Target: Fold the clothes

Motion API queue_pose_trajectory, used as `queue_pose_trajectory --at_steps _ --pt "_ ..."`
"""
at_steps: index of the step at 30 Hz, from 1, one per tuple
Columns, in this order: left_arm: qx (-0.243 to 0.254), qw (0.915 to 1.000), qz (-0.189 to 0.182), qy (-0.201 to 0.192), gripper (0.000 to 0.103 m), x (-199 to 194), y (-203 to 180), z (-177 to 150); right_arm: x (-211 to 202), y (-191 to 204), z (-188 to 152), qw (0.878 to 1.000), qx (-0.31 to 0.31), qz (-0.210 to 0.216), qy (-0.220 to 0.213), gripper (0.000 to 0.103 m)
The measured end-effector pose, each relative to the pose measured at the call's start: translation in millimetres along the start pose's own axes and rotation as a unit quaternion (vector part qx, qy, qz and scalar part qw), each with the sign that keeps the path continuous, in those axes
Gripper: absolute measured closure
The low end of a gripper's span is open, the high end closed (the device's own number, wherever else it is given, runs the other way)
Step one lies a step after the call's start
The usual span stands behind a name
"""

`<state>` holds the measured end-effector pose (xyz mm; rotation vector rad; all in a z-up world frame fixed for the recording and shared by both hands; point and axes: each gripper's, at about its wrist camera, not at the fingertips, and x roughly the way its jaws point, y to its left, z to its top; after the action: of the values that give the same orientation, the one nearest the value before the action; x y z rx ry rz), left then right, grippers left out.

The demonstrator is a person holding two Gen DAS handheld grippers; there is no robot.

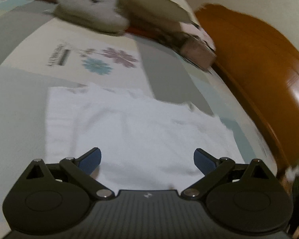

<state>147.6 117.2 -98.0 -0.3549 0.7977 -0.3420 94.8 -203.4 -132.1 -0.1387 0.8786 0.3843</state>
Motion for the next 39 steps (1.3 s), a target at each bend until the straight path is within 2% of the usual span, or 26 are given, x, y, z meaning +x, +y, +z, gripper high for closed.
queue_pose_trajectory --at_steps 4,6,9,16,22,25,29,34,36,39 --pt "0.064 0.9965 0.051 0.016 0.004 14 -23 -26 0 -1 -2 1.000 -0.001 0.001 -0.003 0.000" --pt "0.062 0.9952 0.071 0.027 0.004 16 -23 -38 -1 -2 -3 1.000 -0.003 0.002 -0.004 0.000" --pt "0.075 0.9938 0.078 0.026 0.004 6 -28 -48 -4 -4 -2 1.000 -0.004 0.005 -0.003 0.000" --pt "0.097 0.9897 0.104 0.016 0.004 -15 -38 -41 -20 -29 31 0.997 0.007 0.026 -0.074 0.000" --pt "0.092 0.9911 0.096 0.008 0.004 -14 -44 -35 16 -59 58 0.993 0.069 0.073 -0.065 0.000" --pt "0.085 0.9907 0.106 0.012 0.004 -15 -38 -34 32 -68 53 0.994 0.091 0.042 -0.050 0.000" --pt "0.074 0.9899 0.119 0.018 0.004 -15 -30 -33 24 -70 53 0.991 0.112 0.040 -0.061 0.000" --pt "0.077 0.9888 0.127 0.011 0.004 -17 -27 -27 26 -48 80 0.995 0.058 0.021 -0.082 0.000" --pt "0.077 0.9895 0.122 0.008 0.004 -18 -27 -24 37 -40 96 0.996 0.044 0.012 -0.076 0.000" --pt "0.078 0.9893 0.123 0.008 0.004 -17 -26 -23 44 -37 101 0.997 0.044 0.004 -0.068 0.000"
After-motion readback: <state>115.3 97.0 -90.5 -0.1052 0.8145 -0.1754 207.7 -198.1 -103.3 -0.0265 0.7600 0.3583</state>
